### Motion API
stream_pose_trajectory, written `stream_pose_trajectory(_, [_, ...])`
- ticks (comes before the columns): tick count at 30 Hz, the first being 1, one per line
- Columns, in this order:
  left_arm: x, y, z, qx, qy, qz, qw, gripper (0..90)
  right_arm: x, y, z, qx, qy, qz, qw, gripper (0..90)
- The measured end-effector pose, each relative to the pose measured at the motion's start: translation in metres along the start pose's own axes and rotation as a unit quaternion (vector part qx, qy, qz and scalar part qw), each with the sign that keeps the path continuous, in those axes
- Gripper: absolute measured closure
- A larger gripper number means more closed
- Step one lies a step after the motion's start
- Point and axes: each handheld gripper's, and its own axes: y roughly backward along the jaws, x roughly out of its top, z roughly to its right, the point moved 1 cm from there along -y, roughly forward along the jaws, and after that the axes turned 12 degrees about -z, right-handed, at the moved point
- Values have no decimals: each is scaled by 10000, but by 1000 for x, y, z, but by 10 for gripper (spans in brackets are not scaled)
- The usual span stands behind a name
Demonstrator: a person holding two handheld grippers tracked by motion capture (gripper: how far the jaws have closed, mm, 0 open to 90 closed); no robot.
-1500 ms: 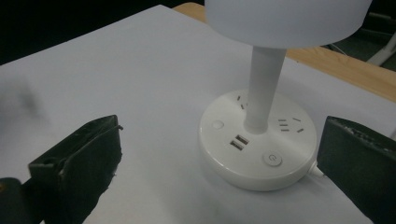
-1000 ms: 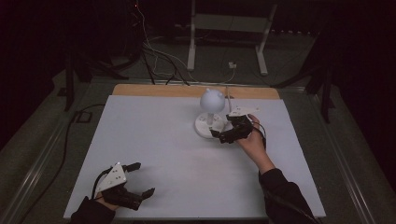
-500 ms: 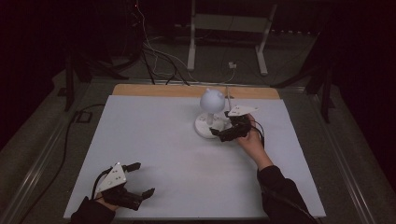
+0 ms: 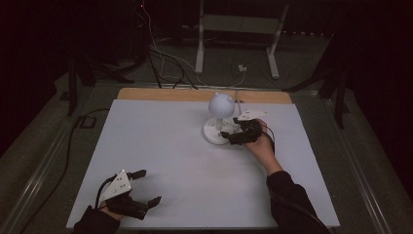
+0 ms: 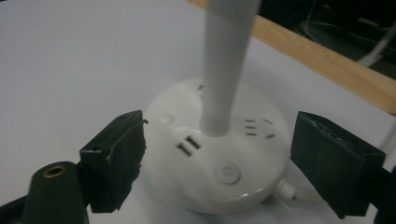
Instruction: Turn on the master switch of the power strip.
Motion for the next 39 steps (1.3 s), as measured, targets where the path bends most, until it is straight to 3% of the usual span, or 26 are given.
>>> stream_pose_trajectory(1, [0,0,0,-3,1,-1,10000,1,0,0,0,0,0,0,10000,188])
stream_pose_trajectory(3, [0,0,0,3,4,-1,10000,1,-1,-1,2,-119,-3,-30,9999,297])
stream_pose_trajectory(6, [0,0,0,5,2,-7,10000,1,-2,-1,3,-169,-58,-34,9998,351])
stream_pose_trajectory(13, [0,0,0,8,18,-14,10000,1,-6,-4,7,-117,78,-148,9998,558])
stream_pose_trajectory(14, [0,0,0,7,15,-12,10000,1,-6,-5,7,-59,99,-175,9998,628])
stream_pose_trajectory(20, [0,0,0,12,8,-15,10000,1,-7,-5,8,-5,154,-217,9996,774])
stream_pose_trajectory(26, [0,-1,0,3,14,-22,10000,1,-7,-7,9,9,135,-269,9995,838])
stream_pose_trajectory(31, [0,-1,1,0,-2,-21,10000,1,-8,-8,12,163,53,-267,9995,899])
stream_pose_trajectory(39, [0,-1,1,7,1,-21,10000,1,-9,-12,10,216,61,-351,9991,900])
